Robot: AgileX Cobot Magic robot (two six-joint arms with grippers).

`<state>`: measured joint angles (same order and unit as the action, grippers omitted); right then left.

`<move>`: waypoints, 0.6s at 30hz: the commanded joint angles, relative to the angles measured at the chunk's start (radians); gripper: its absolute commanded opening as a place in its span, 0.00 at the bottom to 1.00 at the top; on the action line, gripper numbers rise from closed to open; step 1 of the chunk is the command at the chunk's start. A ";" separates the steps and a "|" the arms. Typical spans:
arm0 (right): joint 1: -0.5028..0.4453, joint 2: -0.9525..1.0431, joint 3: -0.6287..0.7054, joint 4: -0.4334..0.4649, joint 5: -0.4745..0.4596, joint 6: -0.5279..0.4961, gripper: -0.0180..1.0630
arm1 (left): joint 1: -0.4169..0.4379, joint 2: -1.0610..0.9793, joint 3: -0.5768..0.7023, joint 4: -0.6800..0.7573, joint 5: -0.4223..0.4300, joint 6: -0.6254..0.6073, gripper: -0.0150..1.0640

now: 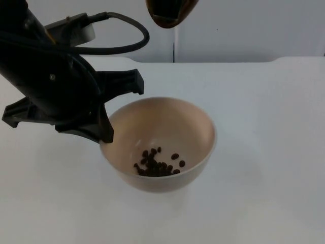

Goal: Pick up the bowl with the left hand and pour the coffee beans from the cup into the bowl with the right hand.

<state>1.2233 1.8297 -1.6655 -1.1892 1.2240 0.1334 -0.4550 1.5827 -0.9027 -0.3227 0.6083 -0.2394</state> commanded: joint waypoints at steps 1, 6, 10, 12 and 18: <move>0.005 -0.011 -0.002 -0.002 -0.003 0.011 0.02 | 0.003 -0.016 0.000 -0.012 -0.008 -0.004 0.01; 0.005 -0.022 -0.002 0.023 -0.003 0.011 0.02 | 0.003 -0.016 0.000 -0.012 -0.008 -0.004 0.01; -0.026 -0.050 -0.006 0.072 -0.003 0.011 0.02 | 0.003 -0.016 0.000 -0.010 -0.008 -0.004 0.01; -0.048 -0.067 -0.006 0.120 -0.003 0.011 0.02 | 0.003 -0.016 0.000 -0.010 -0.008 -0.004 0.01; -0.122 -0.101 -0.013 0.308 -0.003 0.011 0.02 | 0.003 -0.016 0.000 -0.010 -0.010 -0.004 0.01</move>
<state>1.1162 1.7481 -1.6692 -0.9246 1.2201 0.1373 -0.4550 1.5827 -0.9027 -0.3227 0.6083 -0.2394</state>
